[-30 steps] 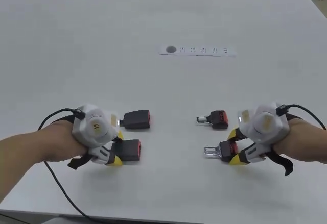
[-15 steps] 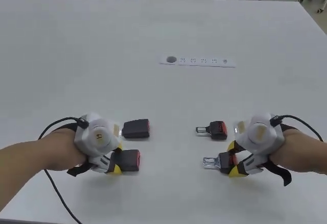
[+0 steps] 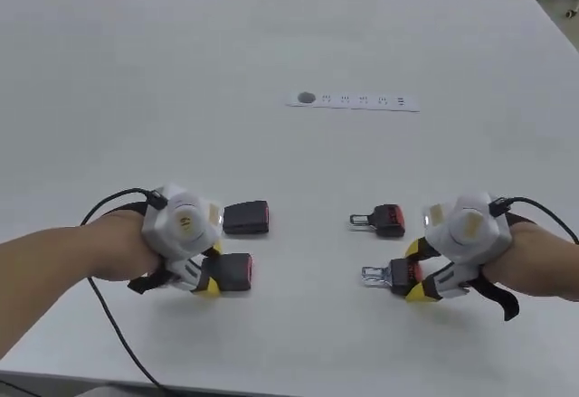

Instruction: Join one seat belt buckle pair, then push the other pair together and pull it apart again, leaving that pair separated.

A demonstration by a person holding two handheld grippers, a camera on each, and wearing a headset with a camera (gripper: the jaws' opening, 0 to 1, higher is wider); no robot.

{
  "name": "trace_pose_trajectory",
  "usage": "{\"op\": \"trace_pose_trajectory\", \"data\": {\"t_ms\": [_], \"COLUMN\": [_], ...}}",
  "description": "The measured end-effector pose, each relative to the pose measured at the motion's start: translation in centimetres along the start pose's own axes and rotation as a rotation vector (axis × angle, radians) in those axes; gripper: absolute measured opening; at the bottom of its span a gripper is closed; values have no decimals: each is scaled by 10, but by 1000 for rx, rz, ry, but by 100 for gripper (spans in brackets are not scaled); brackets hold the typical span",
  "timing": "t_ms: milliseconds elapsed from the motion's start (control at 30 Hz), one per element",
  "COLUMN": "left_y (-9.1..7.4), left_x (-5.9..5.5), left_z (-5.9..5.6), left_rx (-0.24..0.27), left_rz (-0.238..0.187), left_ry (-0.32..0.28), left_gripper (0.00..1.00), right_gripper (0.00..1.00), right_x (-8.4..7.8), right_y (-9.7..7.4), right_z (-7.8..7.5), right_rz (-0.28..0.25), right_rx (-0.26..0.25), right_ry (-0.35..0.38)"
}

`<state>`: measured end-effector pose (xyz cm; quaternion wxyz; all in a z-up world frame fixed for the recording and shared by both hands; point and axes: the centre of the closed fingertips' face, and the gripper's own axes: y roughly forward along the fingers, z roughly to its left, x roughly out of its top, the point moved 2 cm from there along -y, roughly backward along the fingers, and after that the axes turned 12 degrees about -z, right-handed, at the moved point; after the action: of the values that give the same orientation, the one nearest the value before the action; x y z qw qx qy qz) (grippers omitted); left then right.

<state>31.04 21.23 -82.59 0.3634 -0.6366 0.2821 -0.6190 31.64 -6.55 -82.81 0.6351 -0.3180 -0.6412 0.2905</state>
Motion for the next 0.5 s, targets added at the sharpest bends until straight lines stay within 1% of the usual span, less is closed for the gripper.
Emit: {"op": "trace_pose_trajectory", "data": {"t_ms": [67, 133, 167, 300, 400, 500], "left_y": [0, 1, 1, 1, 2, 4], "left_x": [0, 1, 1, 1, 3, 3], "left_z": [0, 0, 0, -1, -1, 0], "left_rx": [-5, -7, -9, -22, -40, -51], "left_rz": [2, 14, 18, 29, 46, 66], "left_ry": [2, 4, 17, 31, 44, 47], "left_gripper": [34, 34, 34, 33, 34, 34], "right_gripper": [35, 35, 35, 35, 35, 35], "right_x": [1, 3, 3, 6, 6, 6], "right_y": [1, 2, 2, 4, 4, 5], "right_z": [0, 1, 2, 3, 3, 3], "right_rz": [3, -2, -5, -16, -10, -11], "right_rx": [-7, -13, -18, -22, -28, -30], "right_ry": [-6, -2, 0, 10, 26, 20]}}
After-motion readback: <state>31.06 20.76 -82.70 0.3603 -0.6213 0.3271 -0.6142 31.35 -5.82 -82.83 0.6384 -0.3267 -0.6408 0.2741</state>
